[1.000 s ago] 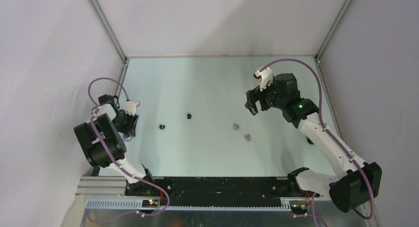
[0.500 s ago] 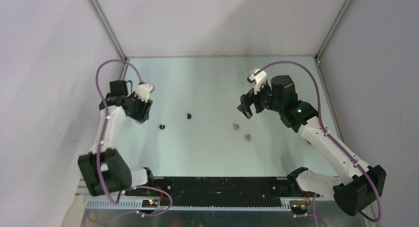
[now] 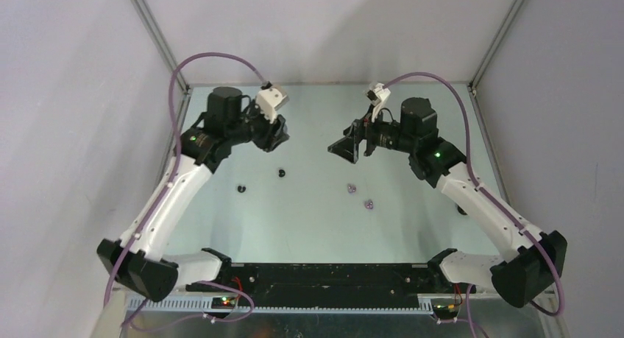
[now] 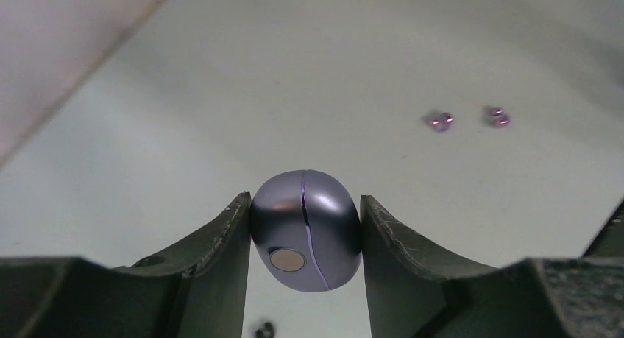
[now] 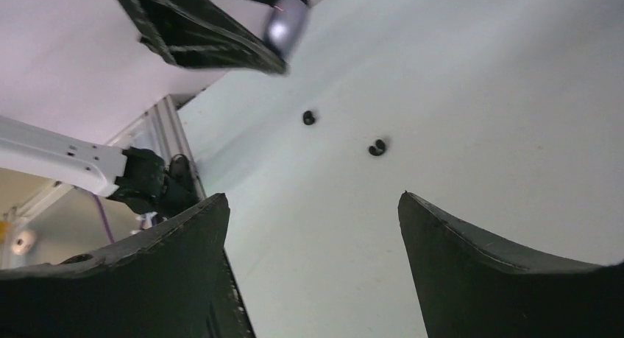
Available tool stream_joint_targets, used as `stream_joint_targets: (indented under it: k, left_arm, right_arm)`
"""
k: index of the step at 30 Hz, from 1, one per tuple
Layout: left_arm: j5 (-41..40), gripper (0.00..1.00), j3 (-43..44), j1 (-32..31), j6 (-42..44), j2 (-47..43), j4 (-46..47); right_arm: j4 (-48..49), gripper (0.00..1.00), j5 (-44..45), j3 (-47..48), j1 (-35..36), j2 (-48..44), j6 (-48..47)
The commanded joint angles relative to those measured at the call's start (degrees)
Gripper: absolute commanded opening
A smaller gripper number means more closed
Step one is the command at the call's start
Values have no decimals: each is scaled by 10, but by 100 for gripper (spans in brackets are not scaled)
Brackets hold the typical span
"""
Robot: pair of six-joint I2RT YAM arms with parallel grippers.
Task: Insert the wireless bluetooth earbuds into the charging case
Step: Pick up the charging case at the center of the board.
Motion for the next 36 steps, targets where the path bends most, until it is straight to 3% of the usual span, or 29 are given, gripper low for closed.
stream_joint_targets:
  k: [1,10,15,20,29,36]
  left_arm:
    - [-4,30,10,-26,-151,44,67]
    - [-91,34,27,-28,-367,107,114]
    - [-62,34,21,-29,-481,155,146]
    - [-81,26,58,-29,-556,191,136]
    - [-26,33,15,-56,-627,205,197]
    - [14,35,-7,-67,-658,212,232]
  right_arm:
    - [73,91,-8,-1,34,12,60]
    - [77,91,109,-2,54,44,-4]
    - [92,90,124,-1,55,81,-11]
    - [93,90,150,-2,57,95,-25]
    - [115,90,132,-1,58,121,-2]
    - [114,87,175,-2,63,134,13]
